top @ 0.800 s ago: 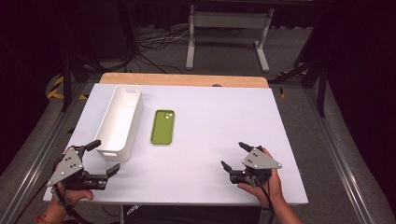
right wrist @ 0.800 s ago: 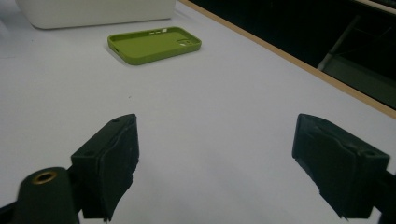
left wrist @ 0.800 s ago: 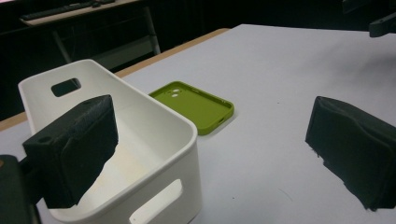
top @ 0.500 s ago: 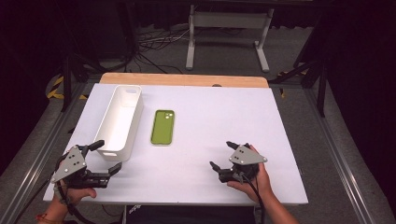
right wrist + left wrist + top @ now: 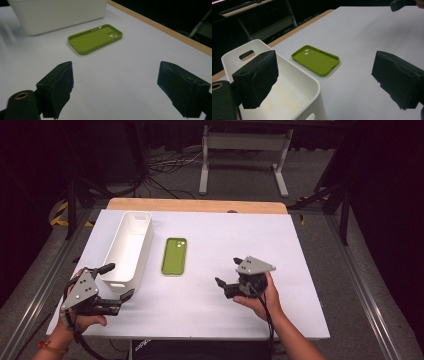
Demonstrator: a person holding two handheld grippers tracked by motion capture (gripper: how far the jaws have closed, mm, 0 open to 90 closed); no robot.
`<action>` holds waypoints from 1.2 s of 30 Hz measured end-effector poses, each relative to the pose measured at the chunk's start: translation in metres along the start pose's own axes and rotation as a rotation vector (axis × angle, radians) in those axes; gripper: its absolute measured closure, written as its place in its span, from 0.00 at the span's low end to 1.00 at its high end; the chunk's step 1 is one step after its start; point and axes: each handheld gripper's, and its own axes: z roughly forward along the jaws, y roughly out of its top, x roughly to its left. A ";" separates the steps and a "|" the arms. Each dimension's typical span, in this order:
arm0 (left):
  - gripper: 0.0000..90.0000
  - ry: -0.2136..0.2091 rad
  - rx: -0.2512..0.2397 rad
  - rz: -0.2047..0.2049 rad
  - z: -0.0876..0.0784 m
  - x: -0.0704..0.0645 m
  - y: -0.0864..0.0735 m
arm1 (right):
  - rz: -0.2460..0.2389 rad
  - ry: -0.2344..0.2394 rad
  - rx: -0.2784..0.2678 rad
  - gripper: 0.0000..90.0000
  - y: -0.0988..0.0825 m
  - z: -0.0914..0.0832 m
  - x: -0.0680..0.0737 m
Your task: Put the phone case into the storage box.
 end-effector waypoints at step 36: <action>0.07 -0.073 -0.002 0.043 0.005 -0.021 -0.010 | 0.104 0.066 0.473 0.22 0.091 0.197 -0.030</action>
